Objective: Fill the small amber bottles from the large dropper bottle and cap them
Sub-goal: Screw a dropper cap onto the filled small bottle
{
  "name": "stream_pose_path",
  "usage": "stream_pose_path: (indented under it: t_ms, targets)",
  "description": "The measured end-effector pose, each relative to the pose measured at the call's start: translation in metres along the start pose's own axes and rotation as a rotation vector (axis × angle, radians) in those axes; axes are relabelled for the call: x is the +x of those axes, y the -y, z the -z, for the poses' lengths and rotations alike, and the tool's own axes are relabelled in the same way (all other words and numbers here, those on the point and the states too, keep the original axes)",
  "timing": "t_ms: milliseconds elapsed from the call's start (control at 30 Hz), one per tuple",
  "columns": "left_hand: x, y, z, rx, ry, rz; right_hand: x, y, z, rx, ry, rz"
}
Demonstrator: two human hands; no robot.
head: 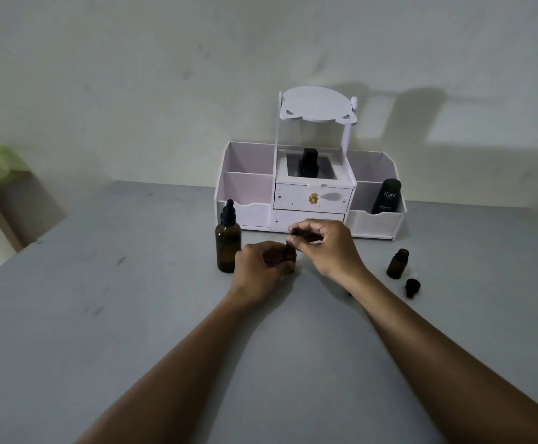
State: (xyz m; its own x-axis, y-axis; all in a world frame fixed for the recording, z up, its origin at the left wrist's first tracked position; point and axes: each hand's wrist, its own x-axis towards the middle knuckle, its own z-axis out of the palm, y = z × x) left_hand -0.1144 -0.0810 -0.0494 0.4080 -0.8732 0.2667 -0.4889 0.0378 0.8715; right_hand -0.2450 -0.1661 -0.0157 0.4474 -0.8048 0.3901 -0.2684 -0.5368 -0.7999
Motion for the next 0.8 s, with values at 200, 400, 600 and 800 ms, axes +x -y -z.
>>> stream_pose_path:
  t_ms: [200, 400, 600, 800]
  targets:
    - [0.0, 0.0, 0.001, 0.019, 0.006, -0.02, -0.004, 0.0, -0.006, -0.084, -0.07, 0.023]
    - [0.0, 0.001, 0.002, 0.027, 0.01, -0.014, -0.002, 0.008, 0.002, -0.004, 0.049, 0.008]
    - [0.002, 0.002, 0.002, 0.028, 0.015, -0.019, 0.007, 0.005, 0.006, -0.054, 0.062, 0.037]
    - [0.003, 0.004, 0.0, 0.005, 0.018, 0.0, -0.001, -0.005, 0.01, 0.019, -0.004, 0.07]
